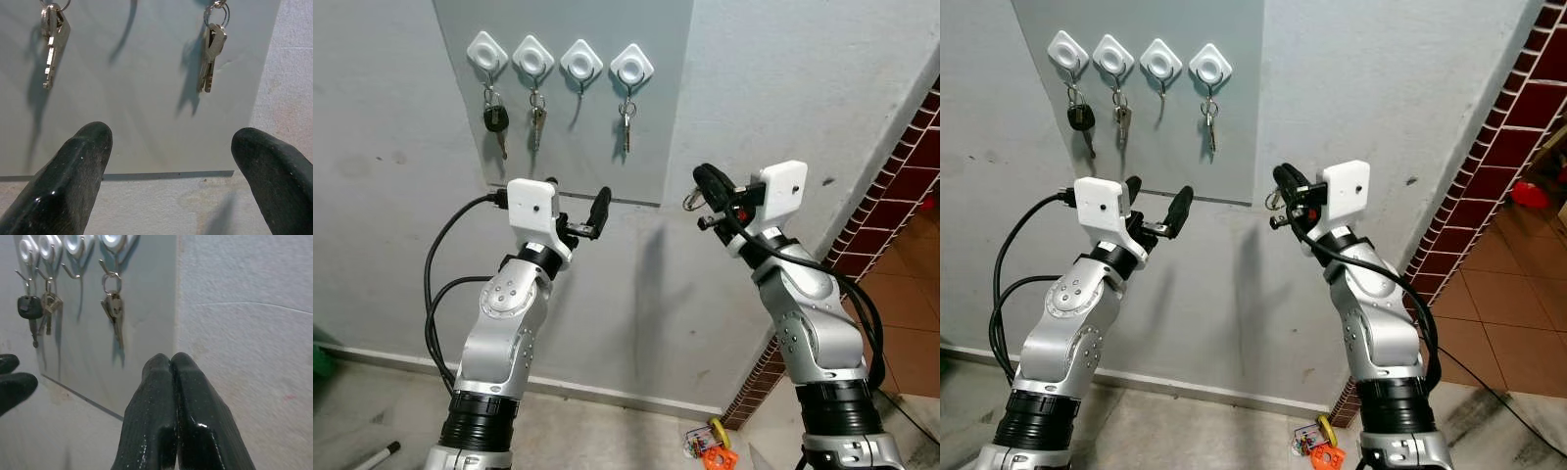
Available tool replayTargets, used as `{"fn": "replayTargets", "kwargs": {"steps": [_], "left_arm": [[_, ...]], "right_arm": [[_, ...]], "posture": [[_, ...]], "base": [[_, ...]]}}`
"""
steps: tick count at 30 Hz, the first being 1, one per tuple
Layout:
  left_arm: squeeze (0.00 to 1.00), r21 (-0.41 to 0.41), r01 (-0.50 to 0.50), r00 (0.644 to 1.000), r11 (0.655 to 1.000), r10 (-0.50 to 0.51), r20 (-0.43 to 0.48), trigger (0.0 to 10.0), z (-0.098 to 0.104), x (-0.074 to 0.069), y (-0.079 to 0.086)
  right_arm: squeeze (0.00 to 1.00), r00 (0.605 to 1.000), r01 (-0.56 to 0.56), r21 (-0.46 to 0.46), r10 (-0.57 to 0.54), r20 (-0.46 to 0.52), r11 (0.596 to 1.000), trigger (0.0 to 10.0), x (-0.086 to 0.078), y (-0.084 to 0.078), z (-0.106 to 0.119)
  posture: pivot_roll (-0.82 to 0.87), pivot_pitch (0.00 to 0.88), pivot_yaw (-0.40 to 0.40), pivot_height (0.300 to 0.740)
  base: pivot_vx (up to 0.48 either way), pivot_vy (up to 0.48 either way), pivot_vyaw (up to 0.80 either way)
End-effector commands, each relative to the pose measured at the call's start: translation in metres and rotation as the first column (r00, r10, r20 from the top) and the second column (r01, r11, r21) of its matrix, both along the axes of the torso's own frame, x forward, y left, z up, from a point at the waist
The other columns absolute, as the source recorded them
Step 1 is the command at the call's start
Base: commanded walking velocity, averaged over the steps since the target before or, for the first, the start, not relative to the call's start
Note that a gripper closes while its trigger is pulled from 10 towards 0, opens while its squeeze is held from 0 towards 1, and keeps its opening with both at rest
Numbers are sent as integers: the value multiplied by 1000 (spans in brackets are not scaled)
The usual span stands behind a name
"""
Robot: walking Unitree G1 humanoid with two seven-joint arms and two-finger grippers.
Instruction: Hang keys on a hook
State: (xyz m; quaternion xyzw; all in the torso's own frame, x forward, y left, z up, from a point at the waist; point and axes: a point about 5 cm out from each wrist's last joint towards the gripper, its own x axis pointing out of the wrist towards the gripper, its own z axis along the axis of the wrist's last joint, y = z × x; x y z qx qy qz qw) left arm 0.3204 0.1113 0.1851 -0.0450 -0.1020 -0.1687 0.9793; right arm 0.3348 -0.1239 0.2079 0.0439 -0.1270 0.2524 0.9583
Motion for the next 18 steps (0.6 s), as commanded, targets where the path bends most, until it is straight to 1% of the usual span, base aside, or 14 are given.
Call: {"fn": "replayTargets", "kwargs": {"steps": [1,5,6,7,10,13,14,16,18], "left_arm": [[0,6,-5,1000,1000,5,-1,10000,1,-2,2],[0,5,-18,1000,1000,18,-16,10000,-1,-3,5],[0,6,-25,999,1000,26,-22,10000,-2,-3,7],[0,5,-27,999,1000,27,-23,10000,-2,-3,8],[0,0,-52,998,999,52,-47,10000,-6,-2,15],[0,-9,-69,996,998,68,-63,10000,-8,0,19],[0,-11,-80,994,997,79,-74,10000,-10,2,23],[0,-13,-98,991,995,96,-93,10000,-15,4,30],[0,-12,-106,990,994,104,-100,10000,-17,4,33]], "right_arm": [[0,999,-26,-4,26,28,1000,10000,3,4,8],[0,999,-37,-7,37,30,999,10000,4,5,8],[0,1000,-4,-4,4,30,1000,10000,3,1,4],[0,1000,6,-3,-5,30,1000,10000,2,0,3],[0,990,142,40,-143,5,989,10000,-2,-16,-7],[0,978,209,49,-209,-13,977,10000,-6,-25,-15],[0,961,277,56,-276,-28,959,10000,-10,-35,-22],[0,932,360,67,-357,-58,931,10000,-18,-48,-34],[0,922,387,63,-383,-63,920,10000,-22,-51,-38]], "posture": [[-37,0,-16,740],[-25,0,-23,740],[-23,0,-24,740],[-23,0,-24,740],[-30,0,-20,740],[-36,0,-15,740],[-36,0,-15,740],[-57,0,0,740],[-57,0,0,740]], "base": [[0,0,0],[0,0,0],[0,0,0],[0,0,0],[0,0,0],[0,0,0],[0,0,0],[0,0,0],[0,0,0]]}}
